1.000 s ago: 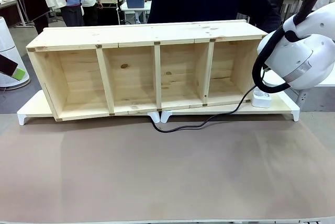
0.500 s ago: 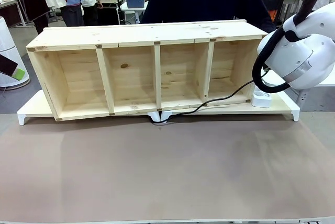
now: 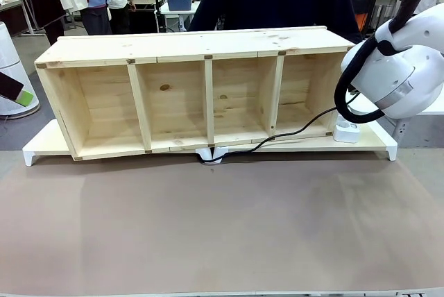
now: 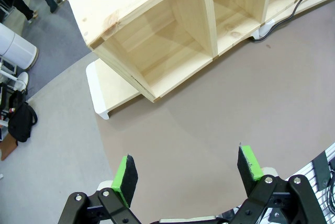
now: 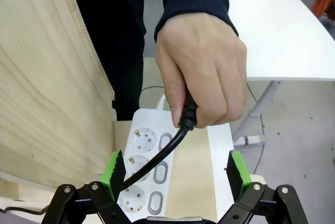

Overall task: Perform cable management.
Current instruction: Release the Power Cable when the human grasps it.

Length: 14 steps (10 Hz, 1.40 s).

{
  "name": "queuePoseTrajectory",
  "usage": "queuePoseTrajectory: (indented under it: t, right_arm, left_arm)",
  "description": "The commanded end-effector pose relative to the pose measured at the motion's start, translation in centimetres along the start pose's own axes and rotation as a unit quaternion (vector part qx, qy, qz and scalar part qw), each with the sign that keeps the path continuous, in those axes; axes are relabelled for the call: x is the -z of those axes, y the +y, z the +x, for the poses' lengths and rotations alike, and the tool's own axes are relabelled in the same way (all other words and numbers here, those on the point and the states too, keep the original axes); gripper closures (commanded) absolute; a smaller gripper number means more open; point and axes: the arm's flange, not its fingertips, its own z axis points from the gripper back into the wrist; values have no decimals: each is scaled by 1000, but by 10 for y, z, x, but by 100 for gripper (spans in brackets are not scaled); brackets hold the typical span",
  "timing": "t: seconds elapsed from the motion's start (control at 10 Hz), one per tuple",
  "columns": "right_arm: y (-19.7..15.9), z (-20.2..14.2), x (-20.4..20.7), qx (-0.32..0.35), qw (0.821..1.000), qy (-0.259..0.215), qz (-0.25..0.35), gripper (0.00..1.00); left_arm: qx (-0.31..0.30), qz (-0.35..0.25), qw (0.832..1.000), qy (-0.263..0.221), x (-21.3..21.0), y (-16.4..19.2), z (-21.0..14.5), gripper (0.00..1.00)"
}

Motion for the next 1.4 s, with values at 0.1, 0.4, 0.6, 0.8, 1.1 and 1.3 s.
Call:
queuePoseTrajectory:
  t: [0.1,0.4,0.6,0.8,1.1,1.3]
  right_arm:
    - [-1,-1,0,1,1000,3,1,0]
    - [-1,-1,0,1,1000,3,1,0]
    - [-1,-1,0,1,1000,3,1,0]
    - [-1,-1,0,1,1000,3,1,0]
    - [-1,-1,0,1,1000,3,1,0]
    - [-1,-1,0,1,1000,3,1,0]
  left_arm:
    - [-2,-3,1000,-1,0,0,0,0]
    - [-2,-3,1000,-1,0,0,0,0]
    - [-2,-3,1000,-1,0,0,0,0]
    - [-2,-3,1000,-1,0,0,0,0]
    - [-2,-3,1000,-1,0,0,0,0]
    - [-2,-3,1000,-1,0,0,0,0]
